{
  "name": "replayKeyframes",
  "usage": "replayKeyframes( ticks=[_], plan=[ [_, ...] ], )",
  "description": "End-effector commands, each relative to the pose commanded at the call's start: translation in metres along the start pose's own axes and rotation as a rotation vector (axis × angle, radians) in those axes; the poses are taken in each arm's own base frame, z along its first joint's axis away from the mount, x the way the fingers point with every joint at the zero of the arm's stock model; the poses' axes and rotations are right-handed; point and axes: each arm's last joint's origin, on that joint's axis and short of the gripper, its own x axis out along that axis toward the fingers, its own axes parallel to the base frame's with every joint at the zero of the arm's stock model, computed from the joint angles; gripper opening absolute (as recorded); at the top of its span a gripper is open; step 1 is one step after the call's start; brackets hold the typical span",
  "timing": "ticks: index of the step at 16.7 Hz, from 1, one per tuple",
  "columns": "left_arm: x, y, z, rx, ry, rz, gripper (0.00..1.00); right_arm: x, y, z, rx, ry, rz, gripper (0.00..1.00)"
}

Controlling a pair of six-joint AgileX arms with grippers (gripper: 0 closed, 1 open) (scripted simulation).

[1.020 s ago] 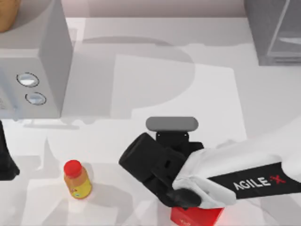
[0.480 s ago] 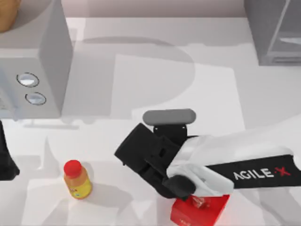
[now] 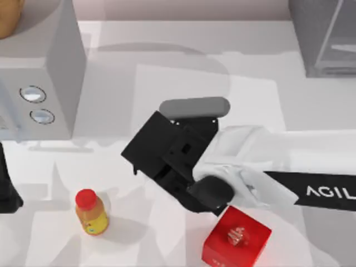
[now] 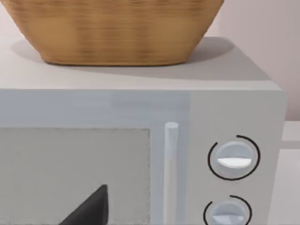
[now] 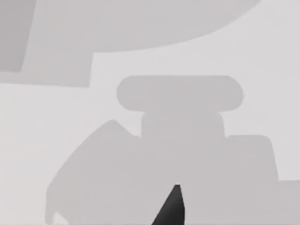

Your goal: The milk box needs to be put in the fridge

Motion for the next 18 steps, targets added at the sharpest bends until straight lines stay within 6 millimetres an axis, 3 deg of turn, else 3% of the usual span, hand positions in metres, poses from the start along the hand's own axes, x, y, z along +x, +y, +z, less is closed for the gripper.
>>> replayKeyframes(
  ticks=[6, 13, 15, 18],
  plan=[
    [0.000, 0.000, 0.000, 0.000, 0.000, 0.000, 1.00, -0.033, -0.014, 0.039, 0.068, -0.052, 0.009, 0.00],
    [0.000, 0.000, 0.000, 0.000, 0.000, 0.000, 1.00, -0.035, -0.017, 0.040, 0.067, -0.052, 0.011, 0.00],
    [0.000, 0.000, 0.000, 0.000, 0.000, 0.000, 1.00, -0.038, -0.029, 0.040, 0.064, -0.047, 0.025, 0.00],
    [0.000, 0.000, 0.000, 0.000, 0.000, 0.000, 1.00, -0.050, -0.066, 0.046, 0.102, -0.069, 0.085, 0.00]
  ],
)
